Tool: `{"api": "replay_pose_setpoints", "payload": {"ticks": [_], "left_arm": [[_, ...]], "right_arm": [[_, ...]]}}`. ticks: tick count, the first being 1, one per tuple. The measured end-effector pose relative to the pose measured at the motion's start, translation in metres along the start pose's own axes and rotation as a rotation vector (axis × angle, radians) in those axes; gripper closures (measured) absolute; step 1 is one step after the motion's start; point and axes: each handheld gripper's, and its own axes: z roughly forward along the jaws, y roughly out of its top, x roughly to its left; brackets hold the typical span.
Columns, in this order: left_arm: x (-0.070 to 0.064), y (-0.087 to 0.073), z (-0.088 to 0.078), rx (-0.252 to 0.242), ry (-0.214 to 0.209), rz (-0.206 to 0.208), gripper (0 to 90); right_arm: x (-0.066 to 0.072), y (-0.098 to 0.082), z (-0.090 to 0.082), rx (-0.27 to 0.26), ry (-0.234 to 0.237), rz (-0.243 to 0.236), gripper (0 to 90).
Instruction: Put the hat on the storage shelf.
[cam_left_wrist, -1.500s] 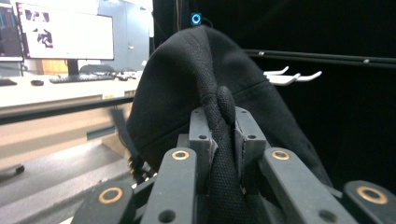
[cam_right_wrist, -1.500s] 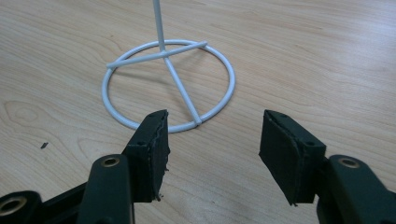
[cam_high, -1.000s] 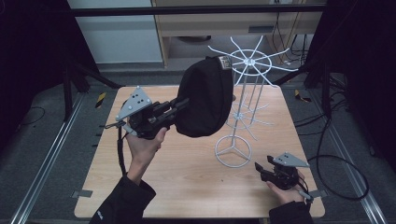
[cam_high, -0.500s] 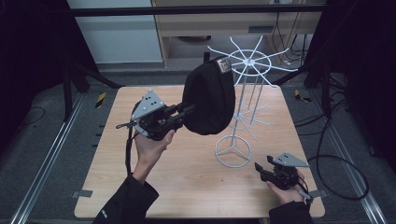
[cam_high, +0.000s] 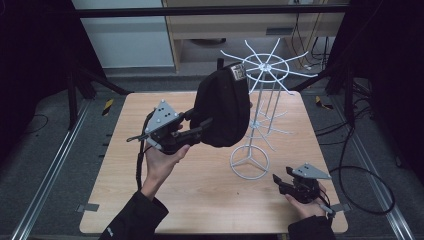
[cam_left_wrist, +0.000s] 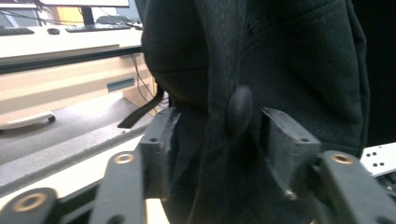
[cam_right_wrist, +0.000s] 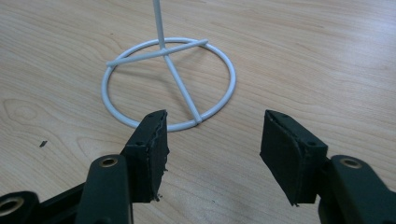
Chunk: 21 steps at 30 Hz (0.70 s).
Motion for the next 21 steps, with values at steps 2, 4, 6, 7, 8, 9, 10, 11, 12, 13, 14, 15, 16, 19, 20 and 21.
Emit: {"api": "replay_pose_setpoints", "payload": {"ticks": [2,4,6,7,8,9,10,11,12,13,14,15,16,19,20,21], "left_arm": [[0.002,-0.002,-0.006,-0.011,-0.004,-0.004,37.6],[0.004,-0.004,-0.013,-0.017,0.011,-0.008,34.8],[0.007,-0.007,-0.019,-0.018,0.017,-0.015,32.6],[0.008,-0.008,-0.022,-0.018,0.018,-0.021,31.5],[0.008,-0.009,-0.024,-0.019,0.020,-0.022,30.3],[0.010,-0.011,-0.029,-0.022,0.025,-0.022,29.5],[0.010,-0.013,-0.032,-0.019,0.029,-0.023,28.7],[0.011,-0.014,-0.035,-0.015,0.031,-0.025,28.0],[0.012,-0.016,-0.038,-0.014,0.033,-0.026,27.5],[0.013,-0.019,-0.042,-0.014,0.039,-0.026,27.0],[0.014,-0.021,-0.045,-0.010,0.048,-0.024,26.6],[0.015,-0.024,-0.049,-0.008,0.054,-0.027,26.0],[0.016,-0.027,-0.053,-0.007,0.058,-0.028,25.5],[0.019,-0.038,-0.063,0.008,0.087,-0.030,24.2],[0.021,-0.044,-0.068,0.017,0.100,-0.032,23.8],[0.023,-0.050,-0.071,0.025,0.112,-0.035,23.6]], "right_arm": [[0.000,0.000,0.000,0.001,0.004,0.001,41.2],[0.000,0.000,0.000,0.000,-0.001,-0.001,41.0],[0.000,0.000,0.000,-0.001,-0.003,0.000,40.7],[0.000,0.000,0.000,0.000,-0.002,0.003,40.6],[0.000,0.000,0.000,0.000,-0.002,0.005,40.5],[0.000,0.000,0.000,0.000,-0.002,0.005,40.3],[0.000,0.000,0.000,0.000,-0.003,0.005,40.2],[0.000,0.000,0.000,0.000,-0.003,0.005,40.0],[0.000,0.000,0.000,-0.001,-0.004,0.006,39.7],[0.000,0.000,0.000,-0.001,-0.004,0.006,39.3],[0.000,0.000,0.000,-0.002,-0.005,0.006,38.9],[0.000,0.000,0.000,-0.003,-0.006,0.006,38.4],[0.000,0.000,0.000,-0.003,-0.007,0.008,37.8],[-0.001,-0.001,0.000,-0.005,-0.008,0.014,36.0],[-0.001,-0.001,0.000,-0.005,-0.009,0.014,35.3],[-0.002,-0.001,0.001,-0.008,-0.015,0.011,34.7]]}}
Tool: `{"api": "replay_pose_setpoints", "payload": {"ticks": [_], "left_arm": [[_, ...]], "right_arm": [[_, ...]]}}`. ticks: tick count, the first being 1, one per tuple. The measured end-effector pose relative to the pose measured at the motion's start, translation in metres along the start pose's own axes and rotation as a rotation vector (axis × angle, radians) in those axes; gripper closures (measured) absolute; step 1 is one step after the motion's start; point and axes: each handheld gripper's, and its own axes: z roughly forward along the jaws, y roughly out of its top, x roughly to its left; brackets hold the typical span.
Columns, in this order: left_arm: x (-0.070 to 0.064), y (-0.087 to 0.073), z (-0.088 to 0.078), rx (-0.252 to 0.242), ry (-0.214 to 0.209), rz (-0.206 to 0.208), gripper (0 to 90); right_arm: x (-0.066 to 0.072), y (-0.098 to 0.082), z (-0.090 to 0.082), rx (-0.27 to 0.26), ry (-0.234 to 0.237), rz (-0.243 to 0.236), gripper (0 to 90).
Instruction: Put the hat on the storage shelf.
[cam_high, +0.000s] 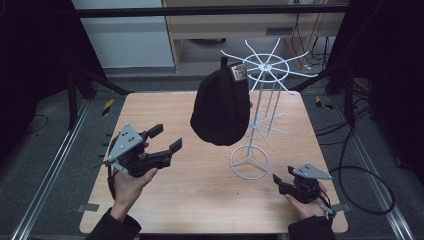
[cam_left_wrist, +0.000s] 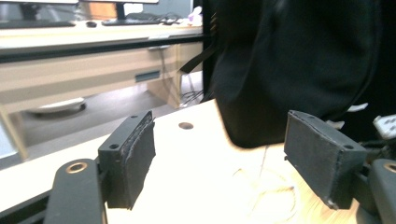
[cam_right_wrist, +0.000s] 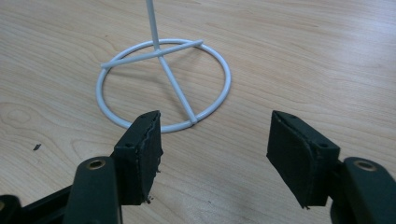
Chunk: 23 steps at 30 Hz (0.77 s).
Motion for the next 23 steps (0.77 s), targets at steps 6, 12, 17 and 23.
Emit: {"api": "replay_pose_setpoints", "payload": {"ticks": [6,12,17,23], "left_arm": [[0.019,-0.044,-0.012,0.086,0.059,-0.032,21.9],[0.044,-0.088,-0.017,0.171,0.137,-0.100,21.6],[0.060,-0.116,-0.018,0.249,0.199,-0.117,20.3],[0.077,-0.147,-0.019,0.339,0.282,-0.124,17.9]], "right_arm": [[-0.001,-0.001,0.000,-0.002,-0.008,0.012,31.4],[-0.002,-0.002,0.001,-0.001,-0.021,0.019,28.8],[-0.005,-0.004,0.002,-0.003,-0.037,0.016,26.2],[-0.007,-0.006,0.003,0.003,-0.054,0.035,21.7]]}}
